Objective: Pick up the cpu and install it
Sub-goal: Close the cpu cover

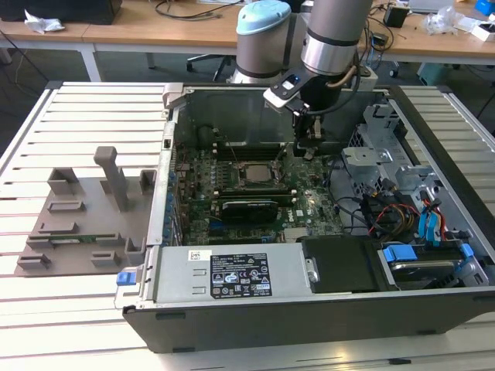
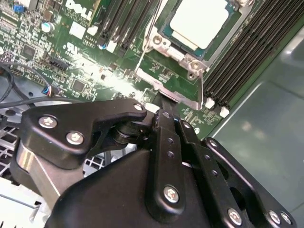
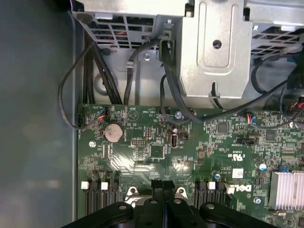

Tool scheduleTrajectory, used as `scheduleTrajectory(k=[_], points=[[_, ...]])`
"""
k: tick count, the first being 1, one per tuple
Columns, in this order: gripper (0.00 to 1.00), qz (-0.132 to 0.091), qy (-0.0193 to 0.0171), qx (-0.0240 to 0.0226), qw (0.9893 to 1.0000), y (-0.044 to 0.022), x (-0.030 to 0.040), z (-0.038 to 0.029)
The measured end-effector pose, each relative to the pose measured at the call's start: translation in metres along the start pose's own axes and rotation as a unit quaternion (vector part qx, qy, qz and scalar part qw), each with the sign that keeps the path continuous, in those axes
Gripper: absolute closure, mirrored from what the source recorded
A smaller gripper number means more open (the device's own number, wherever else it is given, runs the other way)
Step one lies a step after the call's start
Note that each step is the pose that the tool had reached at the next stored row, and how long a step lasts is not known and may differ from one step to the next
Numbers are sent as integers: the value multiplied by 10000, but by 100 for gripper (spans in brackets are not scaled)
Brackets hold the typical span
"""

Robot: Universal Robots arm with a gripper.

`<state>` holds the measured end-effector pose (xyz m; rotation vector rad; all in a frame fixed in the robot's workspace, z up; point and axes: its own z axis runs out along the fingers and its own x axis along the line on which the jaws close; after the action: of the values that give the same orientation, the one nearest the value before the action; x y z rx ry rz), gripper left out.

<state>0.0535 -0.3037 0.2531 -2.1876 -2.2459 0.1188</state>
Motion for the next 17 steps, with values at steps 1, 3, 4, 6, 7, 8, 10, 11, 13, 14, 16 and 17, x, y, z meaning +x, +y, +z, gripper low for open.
scheduleTrajectory(k=[1, 3, 4, 6, 7, 8, 10, 11, 13, 14, 16, 17], points=[[89, 1, 0, 0, 10000, -20, 0, 1], [89, 0, 0, 0, 10000, -45, 1, 3], [89, 0, 0, 0, 10000, -56, 2, 3], [89, 0, 0, 0, 10000, -86, 2, 5], [89, 1, 1, 0, 10000, -106, 3, 7], [89, 0, 0, 0, 10000, -120, 3, 8], [89, 0, 0, 0, 10000, -138, 4, 9], [89, 0, 0, 0, 10000, -151, 4, 11], [89, 0, 0, 0, 10000, -182, 5, 13], [89, 0, 0, 0, 10000, -202, 6, 15], [89, 0, 0, 0, 10000, -229, 7, 18], [89, 0, 0, 0, 10000, -262, 8, 21]])
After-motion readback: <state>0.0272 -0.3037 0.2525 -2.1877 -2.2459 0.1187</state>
